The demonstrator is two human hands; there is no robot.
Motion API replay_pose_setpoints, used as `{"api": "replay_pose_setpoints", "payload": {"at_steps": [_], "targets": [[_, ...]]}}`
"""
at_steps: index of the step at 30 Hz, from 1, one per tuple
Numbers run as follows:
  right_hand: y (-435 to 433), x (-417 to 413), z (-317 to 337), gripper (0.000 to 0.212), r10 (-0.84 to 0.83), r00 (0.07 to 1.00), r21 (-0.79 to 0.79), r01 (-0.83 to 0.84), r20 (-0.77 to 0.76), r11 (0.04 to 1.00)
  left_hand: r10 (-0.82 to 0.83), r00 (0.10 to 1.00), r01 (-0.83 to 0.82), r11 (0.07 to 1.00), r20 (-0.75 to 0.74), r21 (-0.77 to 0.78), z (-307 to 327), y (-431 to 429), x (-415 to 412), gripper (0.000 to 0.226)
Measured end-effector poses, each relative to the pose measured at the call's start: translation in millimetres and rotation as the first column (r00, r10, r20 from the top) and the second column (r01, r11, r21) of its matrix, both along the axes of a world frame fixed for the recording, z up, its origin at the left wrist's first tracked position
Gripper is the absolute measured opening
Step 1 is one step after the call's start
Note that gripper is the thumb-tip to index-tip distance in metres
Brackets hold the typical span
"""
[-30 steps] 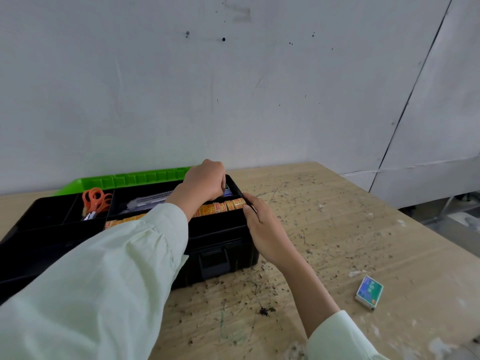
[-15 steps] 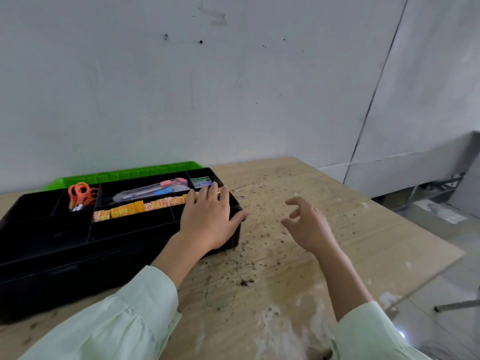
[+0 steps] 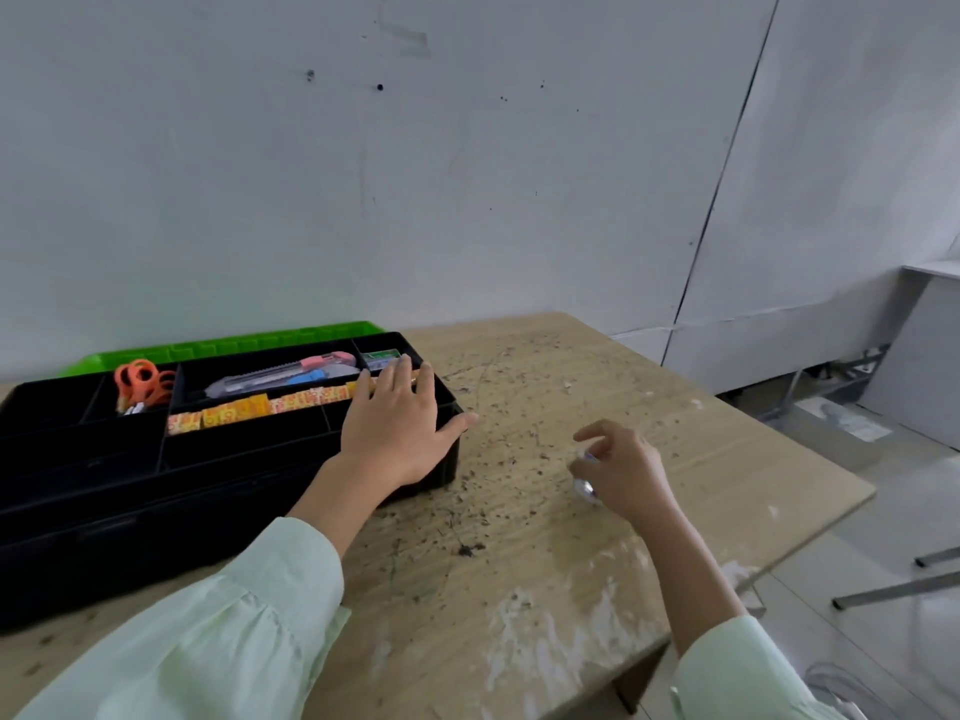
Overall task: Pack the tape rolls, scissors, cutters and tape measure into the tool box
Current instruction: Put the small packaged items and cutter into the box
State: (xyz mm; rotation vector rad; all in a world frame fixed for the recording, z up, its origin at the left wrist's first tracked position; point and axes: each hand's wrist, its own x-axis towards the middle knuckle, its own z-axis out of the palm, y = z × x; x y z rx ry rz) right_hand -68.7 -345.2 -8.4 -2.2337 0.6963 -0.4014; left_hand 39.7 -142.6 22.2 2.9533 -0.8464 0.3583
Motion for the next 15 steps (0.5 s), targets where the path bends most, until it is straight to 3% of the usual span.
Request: {"api": "replay_pose_setpoints", "payload": {"at_steps": [4, 6, 9, 11, 15], "targets": [[22.9, 17.2, 20.4, 0.011, 0.006, 0.975, 0.243, -0.062, 0.223, 0.968, -0.298, 0.953, 0.303, 0.944, 0.057, -0.129, 6.5, 2.0, -8.7, 0.097], [35.2, 27.0, 29.4, 0.009, 0.005, 0.953, 0.289, -0.097, 0.303, 0.953, -0.413, 0.910, 0.396, 0.886, -0.022, -0.240, 9.1, -0.5, -16.8, 0.095], [53.8, 41.5, 40.0, 0.017, 0.027, 0.927, 0.290, -0.144, 0.375, 0.946, -0.480, 0.873, 0.389, 0.795, -0.091, -0.466, 11.4, -3.1, -21.4, 0.076], [64.9, 50.2, 44.8, 0.020, 0.040, 0.917, 0.292, -0.167, 0.396, 0.942, -0.474, 0.879, 0.356, 0.729, -0.056, -0.585, 13.1, -1.5, -19.9, 0.060], [74.7, 63.4, 44.8, 0.016, 0.042, 0.904, 0.315, -0.192, 0.426, 0.929, -0.432, 0.902, 0.330, 0.667, 0.014, -0.668, 14.2, 6.1, -10.6, 0.043]]}}
